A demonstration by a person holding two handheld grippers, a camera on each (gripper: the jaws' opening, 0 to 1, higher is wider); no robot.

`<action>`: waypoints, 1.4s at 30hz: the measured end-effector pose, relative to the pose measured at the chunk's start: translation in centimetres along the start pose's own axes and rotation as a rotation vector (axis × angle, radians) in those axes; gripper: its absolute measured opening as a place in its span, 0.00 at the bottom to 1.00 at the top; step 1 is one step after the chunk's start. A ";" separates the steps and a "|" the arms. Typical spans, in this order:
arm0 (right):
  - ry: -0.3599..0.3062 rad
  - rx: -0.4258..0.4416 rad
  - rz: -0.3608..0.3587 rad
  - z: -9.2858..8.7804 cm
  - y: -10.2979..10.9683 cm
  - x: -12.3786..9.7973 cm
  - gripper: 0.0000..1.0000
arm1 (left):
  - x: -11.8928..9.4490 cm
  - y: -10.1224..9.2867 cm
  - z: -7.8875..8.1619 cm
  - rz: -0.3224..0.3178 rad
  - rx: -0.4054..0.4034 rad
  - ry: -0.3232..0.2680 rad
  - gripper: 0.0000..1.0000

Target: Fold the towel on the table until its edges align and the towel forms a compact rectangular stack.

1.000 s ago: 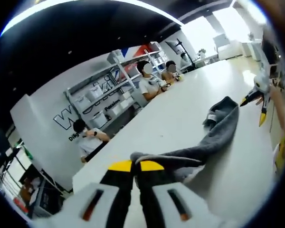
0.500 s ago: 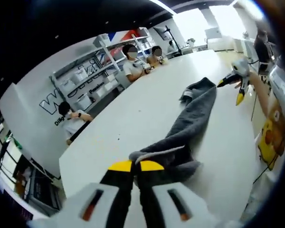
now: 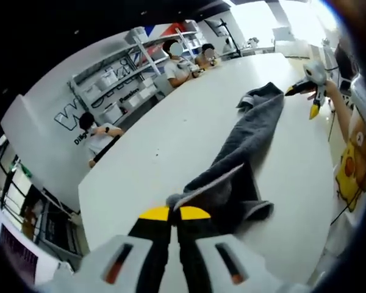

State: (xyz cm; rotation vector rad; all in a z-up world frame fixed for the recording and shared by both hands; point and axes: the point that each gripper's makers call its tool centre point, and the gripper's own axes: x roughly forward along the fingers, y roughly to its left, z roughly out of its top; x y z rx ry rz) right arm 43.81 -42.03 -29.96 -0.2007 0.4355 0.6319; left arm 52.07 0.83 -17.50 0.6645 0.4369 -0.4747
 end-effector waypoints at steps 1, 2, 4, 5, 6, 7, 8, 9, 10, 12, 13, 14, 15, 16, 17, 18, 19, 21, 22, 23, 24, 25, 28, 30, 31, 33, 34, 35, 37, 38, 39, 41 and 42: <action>0.001 0.001 0.000 0.0 0.0 0.0 1.00 | 0.2 0.3 -0.1 0.003 -0.002 0.004 0.04; 0.001 0.001 0.000 0.0 0.0 0.0 1.00 | 0.4 0.6 -0.2 0.009 -0.007 0.008 0.04; 0.004 0.003 -0.004 -0.1 -0.1 0.0 1.00 | 1.0 1.3 -0.5 0.022 -0.018 0.017 0.04; 0.004 0.004 -0.005 -0.1 -0.1 0.0 1.00 | 1.2 1.5 -0.6 0.024 -0.020 0.022 0.04; 0.005 0.004 -0.005 -0.2 -0.1 -0.1 1.00 | 1.3 1.5 -0.7 0.025 -0.020 0.023 0.04; 0.005 0.004 -0.006 -0.2 -0.1 -0.1 1.00 | 1.3 1.5 -0.7 0.025 -0.020 0.024 0.04; 0.006 0.004 -0.007 -0.2 -0.1 -0.1 1.00 | 1.4 1.5 -0.7 0.025 -0.020 0.025 0.04; 0.006 0.004 -0.007 -0.2 -0.1 -0.1 1.00 | 2.7 2.7 -1.3 0.048 -0.031 0.049 0.04; 0.007 0.004 -0.008 -0.2 -0.1 -0.1 1.00 | 3.1 2.9 -1.6 0.052 -0.033 0.058 0.04; 0.009 0.004 -0.010 -0.2 -0.1 -0.1 1.00 | 3.6 3.2 -1.9 0.058 -0.037 0.070 0.04; 0.010 0.004 -0.011 -0.2 -0.1 -0.1 1.00 | 4.1 3.5 -2.2 0.063 -0.041 0.081 0.04; 0.010 0.004 -0.011 -0.3 -0.1 -0.1 1.00 | 4.5 3.6 -2.4 0.065 -0.045 0.088 0.04; 0.011 0.004 -0.011 -0.3 -0.1 -0.1 1.00 | 4.9 3.8 -2.6 0.065 -0.047 0.096 0.04; 0.012 0.005 -0.011 -0.3 -0.1 0.0 1.00 | 5.3 3.9 -2.9 0.064 -0.051 0.103 0.04; 0.014 0.005 -0.011 -0.3 -0.1 0.0 1.00 | 5.7 4.1 -3.1 0.061 -0.056 0.112 0.04; 0.015 0.004 -0.010 -0.3 -0.1 0.0 1.00 | 6.1 4.2 -3.5 0.057 -0.061 0.122 0.04; 0.017 0.003 -0.009 -0.4 0.0 0.0 1.00 | 6.6 4.3 -3.8 0.055 -0.069 0.132 0.04; 0.017 0.005 -0.009 -0.4 0.0 0.0 1.00 | 7.5 4.4 -4.5 0.049 -0.078 0.155 0.04; 0.018 0.006 -0.009 -0.5 0.0 0.0 1.00 | 8.1 4.5 -4.9 0.047 -0.082 0.168 0.04; 0.019 0.006 -0.010 -0.5 0.0 0.0 1.00 | 8.4 4.5 -5.1 0.047 -0.084 0.174 0.04; 0.020 0.006 -0.010 -0.5 -0.1 0.0 1.00 | 9.0 4.7 -5.4 0.050 -0.089 0.183 0.04; 0.021 0.007 -0.011 -0.5 -0.1 0.0 1.00 | 9.6 4.7 -5.7 0.049 -0.091 0.193 0.04; 0.023 0.007 -0.011 -0.6 -0.1 0.0 1.00 | 11.2 4.7 -6.4 0.053 -0.094 0.219 0.04; 0.025 0.007 -0.010 -0.6 -0.1 0.1 1.00 | 12.4 4.6 -6.8 0.051 -0.087 0.235 0.04; 0.026 0.007 -0.009 -0.6 -0.1 0.1 1.00 | 13.0 4.6 -7.0 0.051 -0.088 0.241 0.04; 0.030 0.007 -0.010 -0.7 -0.1 0.2 1.00 | 14.0 4.4 -7.3 0.047 -0.091 0.249 0.04; 0.032 0.007 -0.010 -0.7 -0.2 0.2 1.00 | 14.5 4.4 -7.4 0.045 -0.091 0.252 0.04; 0.034 0.007 -0.010 -0.8 -0.2 0.2 1.00 | 15.0 4.3 -7.6 0.045 -0.096 0.257 0.04; 0.036 0.007 -0.011 -0.8 -0.3 0.2 1.00 | 15.8 4.0 -8.1 0.036 -0.096 0.273 0.04; 0.036 0.007 -0.011 -0.9 -0.3 0.2 1.00 | 16.1 3.8 -8.4 0.031 -0.097 0.284 0.04; 0.038 0.008 -0.011 -0.9 -0.4 0.2 1.00 | 16.3 3.7 -8.5 0.028 -0.096 0.289 0.04; 0.041 0.009 -0.012 -1.0 -0.4 0.2 1.00 | 16.7 3.5 -8.9 0.022 -0.100 0.298 0.04; 0.045 0.009 -0.011 -1.1 -0.5 0.2 1.00 | 17.0 3.2 -9.3 0.015 -0.103 0.309 0.04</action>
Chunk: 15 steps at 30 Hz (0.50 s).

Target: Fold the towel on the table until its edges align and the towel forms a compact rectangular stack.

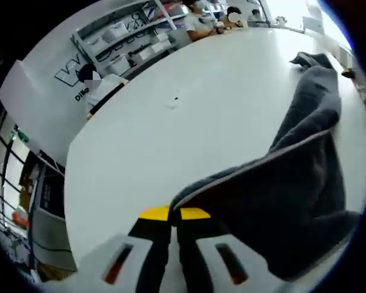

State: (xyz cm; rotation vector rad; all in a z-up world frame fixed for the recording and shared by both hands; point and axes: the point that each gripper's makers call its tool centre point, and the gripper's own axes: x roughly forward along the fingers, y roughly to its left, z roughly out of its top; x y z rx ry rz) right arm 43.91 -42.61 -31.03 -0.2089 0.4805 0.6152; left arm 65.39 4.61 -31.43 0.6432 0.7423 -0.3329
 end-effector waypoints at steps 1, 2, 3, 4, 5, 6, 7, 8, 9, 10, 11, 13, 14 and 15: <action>0.001 0.000 0.000 0.0 0.0 0.0 1.00 | 0.2 -0.1 -0.2 -0.004 -0.001 0.005 0.04; 0.002 0.000 0.001 0.0 0.0 0.0 1.00 | 0.3 -0.2 -0.3 -0.006 -0.002 0.008 0.04; 0.005 0.000 0.002 -0.1 0.0 0.1 1.00 | 0.5 -0.4 -0.4 -0.011 -0.006 0.010 0.04; 0.005 0.000 0.002 -0.1 0.0 0.1 1.00 | 0.5 -0.4 -0.4 -0.012 -0.008 0.010 0.05; 0.006 0.000 0.003 -0.1 0.0 0.1 1.00 | 0.4 -0.4 -0.4 -0.011 -0.010 0.009 0.05; 0.006 0.000 0.003 -0.1 0.0 0.1 1.00 | 0.4 -0.4 -0.4 -0.010 -0.011 0.009 0.05; 0.007 0.000 0.004 -0.1 0.0 0.2 1.00 | 0.4 -0.3 -0.4 -0.009 -0.012 0.006 0.05; 0.007 0.000 0.005 -0.2 0.0 0.2 1.00 | 0.3 -0.3 -0.3 -0.008 -0.013 0.004 0.05; 0.007 -0.001 0.006 -0.2 0.0 0.2 1.00 | 0.3 -0.3 -0.3 -0.009 -0.012 0.003 0.05; 0.007 0.000 0.007 -0.2 0.0 0.3 1.00 | 0.2 -0.3 -0.3 -0.008 -0.010 0.001 0.05; 0.008 0.000 0.008 -0.2 0.1 0.3 1.00 | 0.2 -0.2 -0.3 -0.006 -0.011 0.001 0.05; 0.008 0.000 0.011 -0.3 0.2 0.3 1.00 | -0.1 -0.2 -0.2 -0.005 -0.013 -0.004 0.05; 0.008 -0.001 0.012 -0.3 0.2 0.3 1.00 | -0.2 -0.2 -0.2 -0.004 -0.014 -0.005 0.05; 0.009 -0.001 0.013 -0.3 0.3 0.3 1.00 | -0.3 -0.1 -0.2 -0.003 -0.014 -0.005 0.05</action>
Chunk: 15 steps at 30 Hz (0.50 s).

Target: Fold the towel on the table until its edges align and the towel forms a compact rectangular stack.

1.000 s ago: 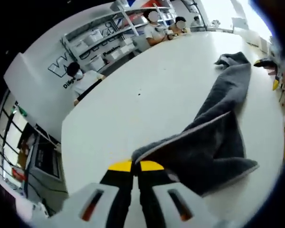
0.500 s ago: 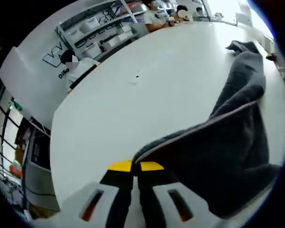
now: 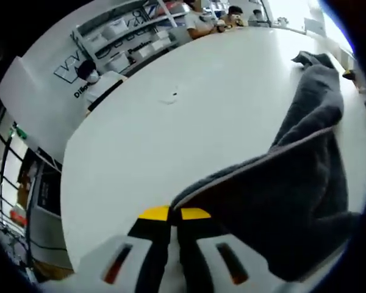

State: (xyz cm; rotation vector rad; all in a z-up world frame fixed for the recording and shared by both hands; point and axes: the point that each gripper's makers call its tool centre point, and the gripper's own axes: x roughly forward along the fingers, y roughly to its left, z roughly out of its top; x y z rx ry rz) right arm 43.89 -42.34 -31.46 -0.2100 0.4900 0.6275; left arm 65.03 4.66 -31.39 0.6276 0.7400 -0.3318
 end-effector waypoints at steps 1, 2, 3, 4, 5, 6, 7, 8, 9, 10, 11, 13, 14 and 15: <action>0.000 -0.001 0.000 0.0 0.0 0.0 1.00 | -0.1 0.0 0.0 0.002 0.001 -0.001 0.06; -0.002 -0.002 0.001 0.0 0.1 -0.1 1.00 | -0.3 0.2 0.0 0.006 0.001 -0.003 0.06; -0.003 -0.002 0.001 0.0 0.1 -0.1 1.00 | -0.5 0.2 0.0 0.009 -0.002 -0.008 0.07; -0.005 -0.002 0.000 0.1 0.1 -0.2 1.00 | -0.7 0.4 0.0 0.013 -0.005 -0.013 0.08; -0.007 -0.003 -0.001 0.1 0.0 -0.3 1.00 | -0.9 0.5 0.0 0.016 -0.009 -0.018 0.09; -0.008 -0.003 -0.002 0.1 0.0 -0.3 1.00 | -1.1 0.7 0.0 0.019 -0.013 -0.022 0.10; -0.010 -0.003 -0.003 0.1 0.0 -0.4 1.00 | -1.3 0.8 0.0 0.024 -0.015 -0.027 0.12; -0.010 -0.003 -0.003 0.1 0.0 -0.4 1.00 | -1.7 1.0 0.0 0.032 -0.016 -0.032 0.13; -0.010 -0.003 -0.003 0.1 0.0 -0.4 1.00 | -1.9 1.1 0.0 0.037 -0.017 -0.034 0.13; -0.010 -0.004 -0.003 0.1 0.0 -0.5 1.00 | -2.2 1.2 0.0 0.042 -0.016 -0.037 0.14; -0.011 -0.005 -0.003 0.1 0.1 -0.5 1.00 | -2.5 1.3 -0.1 0.047 -0.016 -0.042 0.16; -0.014 -0.006 -0.001 0.2 0.2 -0.6 1.00 | -3.1 1.4 -0.1 0.054 -0.016 -0.050 0.18; -0.015 -0.007 -0.001 0.2 0.2 -0.6 1.00 | -3.7 1.5 -0.1 0.063 -0.016 -0.062 0.19; -0.017 -0.008 0.001 0.3 0.3 -0.6 1.00 | -4.2 1.4 0.0 0.066 -0.016 -0.072 0.20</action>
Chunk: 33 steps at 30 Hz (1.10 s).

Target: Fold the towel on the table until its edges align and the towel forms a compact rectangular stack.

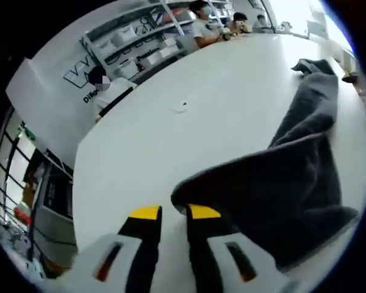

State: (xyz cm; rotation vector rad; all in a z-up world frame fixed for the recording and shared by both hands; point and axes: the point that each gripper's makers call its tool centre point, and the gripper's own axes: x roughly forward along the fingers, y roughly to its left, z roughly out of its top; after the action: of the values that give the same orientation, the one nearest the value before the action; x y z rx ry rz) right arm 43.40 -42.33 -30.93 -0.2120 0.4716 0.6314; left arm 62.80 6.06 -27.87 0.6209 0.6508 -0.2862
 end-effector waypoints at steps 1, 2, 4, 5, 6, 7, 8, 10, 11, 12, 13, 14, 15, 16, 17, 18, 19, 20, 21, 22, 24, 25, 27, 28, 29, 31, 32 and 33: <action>-0.001 -0.001 0.001 0.0 0.0 0.0 1.00 | -0.5 0.0 0.2 0.005 -0.004 -0.018 0.23; -0.001 -0.002 0.001 0.0 0.0 0.0 1.00 | -0.7 0.0 0.3 0.006 -0.005 -0.025 0.24; -0.006 -0.004 0.002 0.2 0.2 0.0 1.00 | -2.2 -0.5 0.8 0.003 -0.011 -0.075 0.24; -0.006 -0.005 0.004 0.2 0.2 0.0 1.00 | -3.0 -0.9 0.9 0.001 -0.014 -0.096 0.24; -0.007 -0.004 0.004 0.2 0.2 0.0 1.00 | -3.6 -1.2 1.0 -0.001 -0.014 -0.112 0.25; -0.007 -0.005 0.005 0.2 0.3 0.0 1.00 | -4.2 -1.5 1.0 -0.003 -0.013 -0.123 0.25; -0.007 -0.006 0.006 0.2 0.3 0.0 1.00 | -4.8 -1.9 1.1 -0.008 -0.010 -0.134 0.26; -0.007 -0.008 0.008 0.2 0.4 0.0 1.00 | -5.9 -2.6 1.4 -0.017 -0.013 -0.168 0.26; -0.009 -0.008 0.009 0.2 0.5 0.0 1.00 | -6.6 -3.0 1.5 -0.028 -0.019 -0.186 0.27; -0.010 -0.008 0.011 0.3 0.5 0.0 1.00 | -7.3 -3.6 1.7 -0.042 -0.025 -0.209 0.28; -0.010 -0.010 0.013 0.3 0.6 0.0 1.00 | -7.9 -4.0 1.8 -0.053 -0.035 -0.226 0.29; -0.012 -0.013 0.014 0.4 0.7 0.0 1.00 | -8.6 -4.5 1.9 -0.061 -0.043 -0.251 0.30; -0.013 -0.015 0.016 0.4 0.8 0.0 1.00 | -9.6 -5.2 1.9 -0.077 -0.051 -0.275 0.31; -0.015 -0.015 0.018 0.4 0.9 0.0 1.00 | -10.1 -5.6 2.0 -0.085 -0.056 -0.290 0.33; -0.018 -0.015 0.020 0.5 0.9 0.0 1.00 | -11.1 -6.6 1.8 -0.102 -0.071 -0.311 0.35; -0.018 -0.015 0.022 0.5 1.0 0.0 1.00 | -11.8 -7.2 1.7 -0.113 -0.081 -0.326 0.36; -0.015 -0.016 0.023 0.4 1.0 0.0 1.00 | -12.5 -7.8 1.5 -0.122 -0.089 -0.341 0.38; -0.014 -0.017 0.023 0.4 1.0 0.0 1.00 | -13.2 -8.4 1.4 -0.128 -0.108 -0.360 0.39; -0.012 -0.017 0.021 0.3 1.0 0.1 1.00 | -13.6 -8.8 1.3 -0.135 -0.115 -0.367 0.40; -0.012 -0.015 0.022 0.3 1.0 0.1 1.00 | -14.2 -9.4 1.1 -0.148 -0.125 -0.379 0.43; -0.015 -0.017 0.025 0.4 1.1 0.1 1.00 | -15.3 -10.9 0.5 -0.189 -0.163 -0.384 0.48; -0.016 -0.019 0.025 0.4 1.2 0.0 1.00 | -15.8 -11.5 0.2 -0.200 -0.175 -0.381 0.50; -0.017 -0.020 0.025 0.4 1.2 -0.1 1.00 | -16.8 -12.6 -0.4 -0.205 -0.184 -0.389 0.54; -0.018 -0.018 0.024 0.4 1.2 -0.1 1.00 | -17.1 -13.0 -0.5 -0.206 -0.187 -0.391 0.57; -0.019 -0.017 0.023 0.4 1.2 -0.1 1.00 | -17.5 -13.6 -0.9 -0.210 -0.195 -0.392 0.58; -0.018 -0.015 0.021 0.4 1.1 -0.1 1.00 | -18.1 -14.5 -1.2 -0.217 -0.205 -0.403 0.59; -0.014 -0.015 0.020 0.3 1.1 -0.2 1.00 | -18.3 -14.8 -1.3 -0.219 -0.217 -0.414 0.60; -0.012 -0.015 0.018 0.2 1.0 -0.2 1.00 | -18.6 -15.2 -1.5 -0.223 -0.224 -0.420 0.62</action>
State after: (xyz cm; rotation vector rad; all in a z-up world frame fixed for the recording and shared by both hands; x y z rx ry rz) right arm 42.71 -41.53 -30.69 -0.2180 0.4577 0.6538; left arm 41.30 -3.89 -23.67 0.2591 0.3389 -0.5270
